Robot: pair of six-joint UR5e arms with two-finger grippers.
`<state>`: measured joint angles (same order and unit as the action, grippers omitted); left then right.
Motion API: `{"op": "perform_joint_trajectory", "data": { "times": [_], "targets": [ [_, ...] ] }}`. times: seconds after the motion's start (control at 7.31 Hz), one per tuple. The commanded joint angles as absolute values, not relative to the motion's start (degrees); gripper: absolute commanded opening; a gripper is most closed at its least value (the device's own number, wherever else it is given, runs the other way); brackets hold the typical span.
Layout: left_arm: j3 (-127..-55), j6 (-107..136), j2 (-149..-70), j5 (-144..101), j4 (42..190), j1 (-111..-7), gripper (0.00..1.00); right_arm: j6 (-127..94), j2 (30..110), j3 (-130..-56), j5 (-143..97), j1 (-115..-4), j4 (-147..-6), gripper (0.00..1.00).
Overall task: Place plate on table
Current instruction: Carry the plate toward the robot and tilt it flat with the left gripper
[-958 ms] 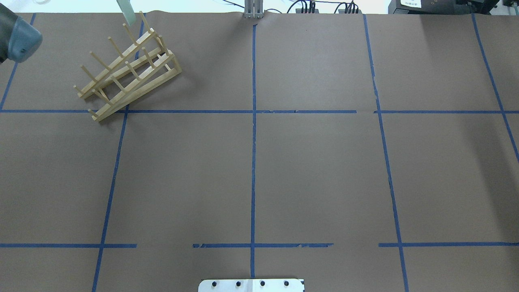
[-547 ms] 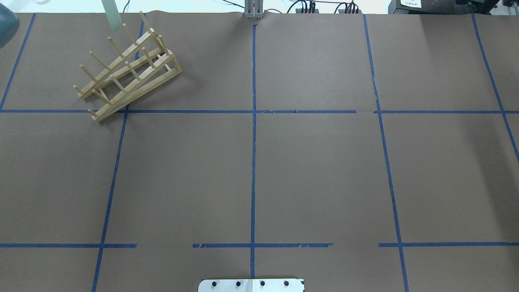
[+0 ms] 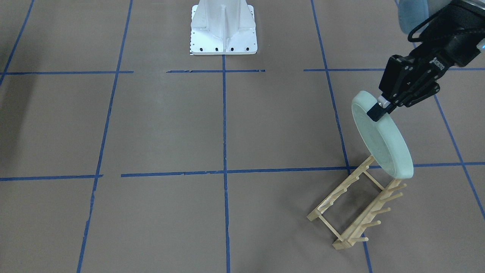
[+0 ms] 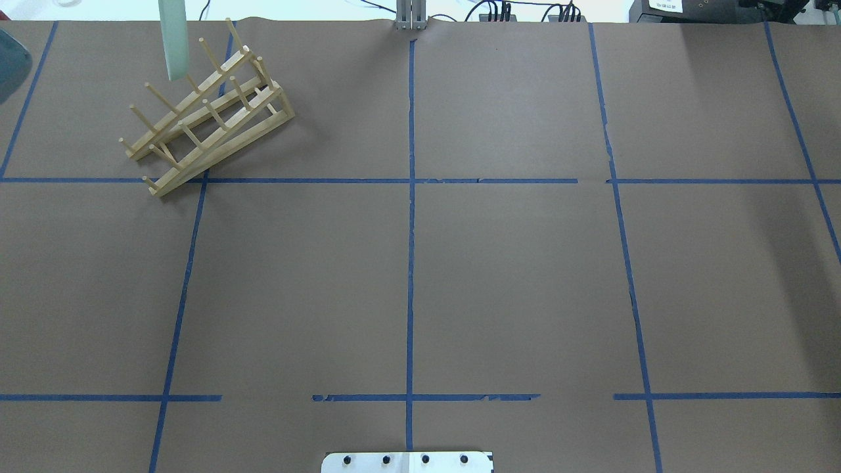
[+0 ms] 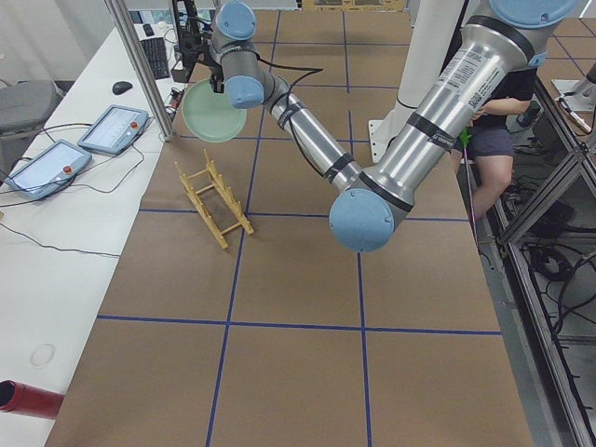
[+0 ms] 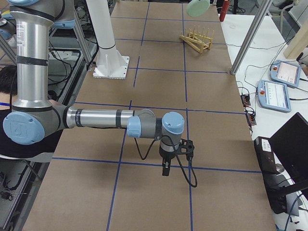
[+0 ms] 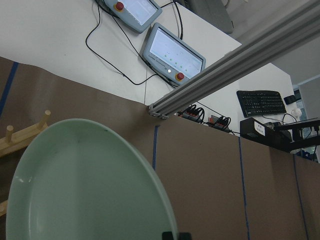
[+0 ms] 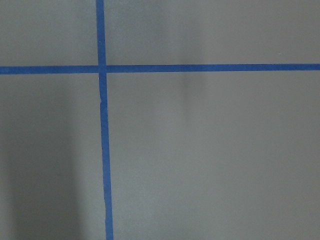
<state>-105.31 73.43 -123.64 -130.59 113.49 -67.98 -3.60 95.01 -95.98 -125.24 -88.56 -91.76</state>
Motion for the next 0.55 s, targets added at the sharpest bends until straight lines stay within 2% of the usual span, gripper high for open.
{"op": "perform_joint_trajectory", "data": {
  "times": [0.0,0.27,0.41],
  "targets": [
    [-111.3,62.4,-126.4,-117.3,93.0,-59.4,0.00,-3.6,95.0,-96.0,-125.2,-88.6,-91.8,1.00],
    [-112.5,52.9,-128.8,-101.4,77.6,-46.6,0.00,-3.6,95.0,-96.0,-125.2,-88.6,-91.8,1.00],
    [-111.6,50.5,-128.5,-93.8,75.2,-40.0,0.00,-3.6,95.0,-96.0,-125.2,-88.6,-91.8,1.00]
  ]
}}
